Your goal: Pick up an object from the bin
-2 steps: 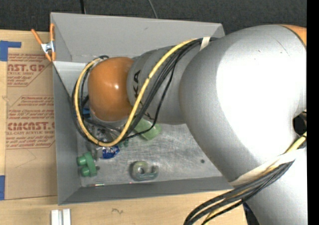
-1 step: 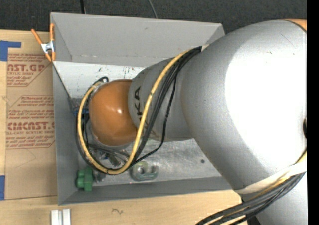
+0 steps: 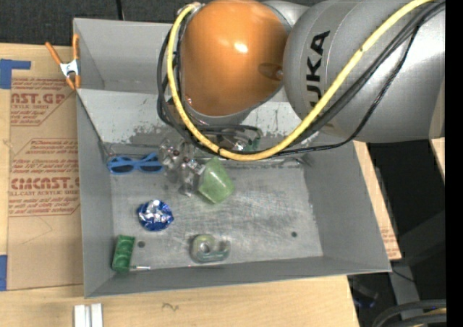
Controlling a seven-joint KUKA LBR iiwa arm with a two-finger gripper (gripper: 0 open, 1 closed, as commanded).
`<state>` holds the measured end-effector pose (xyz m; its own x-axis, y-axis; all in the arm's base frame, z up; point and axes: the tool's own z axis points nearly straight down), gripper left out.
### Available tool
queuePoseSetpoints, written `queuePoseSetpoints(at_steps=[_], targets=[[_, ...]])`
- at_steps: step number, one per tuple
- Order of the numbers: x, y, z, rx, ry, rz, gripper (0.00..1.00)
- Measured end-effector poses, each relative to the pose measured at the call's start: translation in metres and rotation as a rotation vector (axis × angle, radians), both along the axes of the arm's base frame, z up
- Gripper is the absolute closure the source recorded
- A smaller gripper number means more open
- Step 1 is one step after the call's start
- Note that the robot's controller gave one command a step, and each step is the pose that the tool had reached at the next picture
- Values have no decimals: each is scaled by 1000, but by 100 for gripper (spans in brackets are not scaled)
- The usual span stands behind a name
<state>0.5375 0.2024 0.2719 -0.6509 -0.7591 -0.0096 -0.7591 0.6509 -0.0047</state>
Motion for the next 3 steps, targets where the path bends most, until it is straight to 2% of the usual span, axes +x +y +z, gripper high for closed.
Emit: queuePoseSetpoints(at_steps=[1, 2, 3], targets=[[-22, 6, -136, -4, 16, 175, 100], [4, 21, -187, 0, 1, 93, 100], [0, 47, -60, 1, -1, 110, 100]])
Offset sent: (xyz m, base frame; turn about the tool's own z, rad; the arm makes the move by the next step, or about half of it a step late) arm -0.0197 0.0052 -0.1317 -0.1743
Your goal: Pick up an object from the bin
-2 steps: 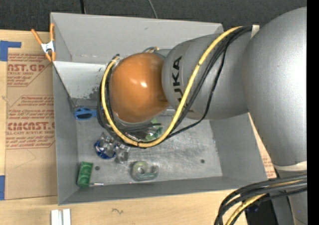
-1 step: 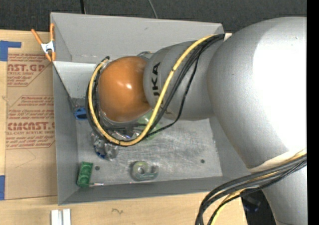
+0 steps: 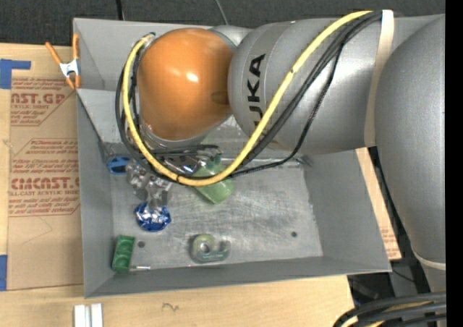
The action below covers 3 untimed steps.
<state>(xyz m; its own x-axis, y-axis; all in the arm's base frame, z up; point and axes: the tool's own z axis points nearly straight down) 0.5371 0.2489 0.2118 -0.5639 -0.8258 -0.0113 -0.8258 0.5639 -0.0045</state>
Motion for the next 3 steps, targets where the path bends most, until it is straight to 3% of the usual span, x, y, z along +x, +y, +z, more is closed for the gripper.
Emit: queuePoseSetpoints(at_steps=[1, 2, 3], targets=[[-1, -1, -5, -3, 8, -1, 0], [3, -15, -145, -3, 11, 13, 0], [16, -33, -135, -4, 8, -15, 0]])
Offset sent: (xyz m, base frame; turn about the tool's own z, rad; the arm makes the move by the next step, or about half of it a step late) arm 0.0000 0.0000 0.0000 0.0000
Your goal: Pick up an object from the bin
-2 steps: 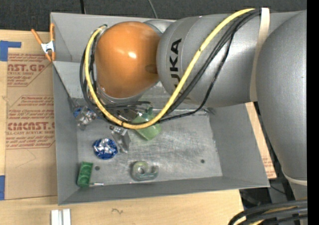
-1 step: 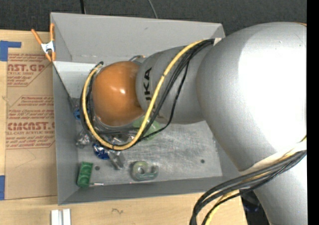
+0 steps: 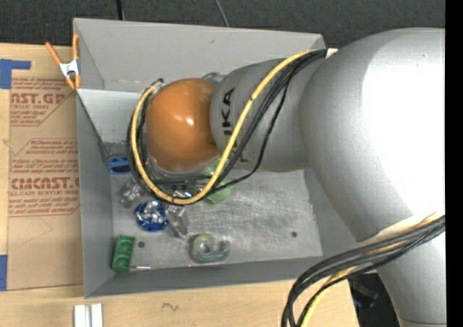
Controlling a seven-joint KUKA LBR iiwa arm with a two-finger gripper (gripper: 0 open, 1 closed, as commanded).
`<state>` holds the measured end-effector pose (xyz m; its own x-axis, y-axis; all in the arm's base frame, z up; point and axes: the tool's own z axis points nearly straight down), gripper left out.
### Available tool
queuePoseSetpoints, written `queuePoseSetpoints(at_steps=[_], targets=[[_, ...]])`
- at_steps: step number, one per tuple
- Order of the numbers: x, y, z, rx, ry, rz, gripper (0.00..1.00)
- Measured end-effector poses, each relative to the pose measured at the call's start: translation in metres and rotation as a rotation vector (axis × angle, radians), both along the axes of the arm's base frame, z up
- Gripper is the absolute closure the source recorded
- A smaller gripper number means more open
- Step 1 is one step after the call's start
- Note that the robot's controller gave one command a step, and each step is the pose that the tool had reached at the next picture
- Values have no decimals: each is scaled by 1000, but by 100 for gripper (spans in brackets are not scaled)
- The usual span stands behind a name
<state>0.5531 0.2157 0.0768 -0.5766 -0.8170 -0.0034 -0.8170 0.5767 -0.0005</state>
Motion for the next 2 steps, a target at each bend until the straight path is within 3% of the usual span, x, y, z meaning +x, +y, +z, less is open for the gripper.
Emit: queuePoseSetpoints(at_steps=[1, 2], targets=[[-1, 1, 0, 1, 1, 2, 100], [-3, -10, 162, 2, -8, 53, 100]])
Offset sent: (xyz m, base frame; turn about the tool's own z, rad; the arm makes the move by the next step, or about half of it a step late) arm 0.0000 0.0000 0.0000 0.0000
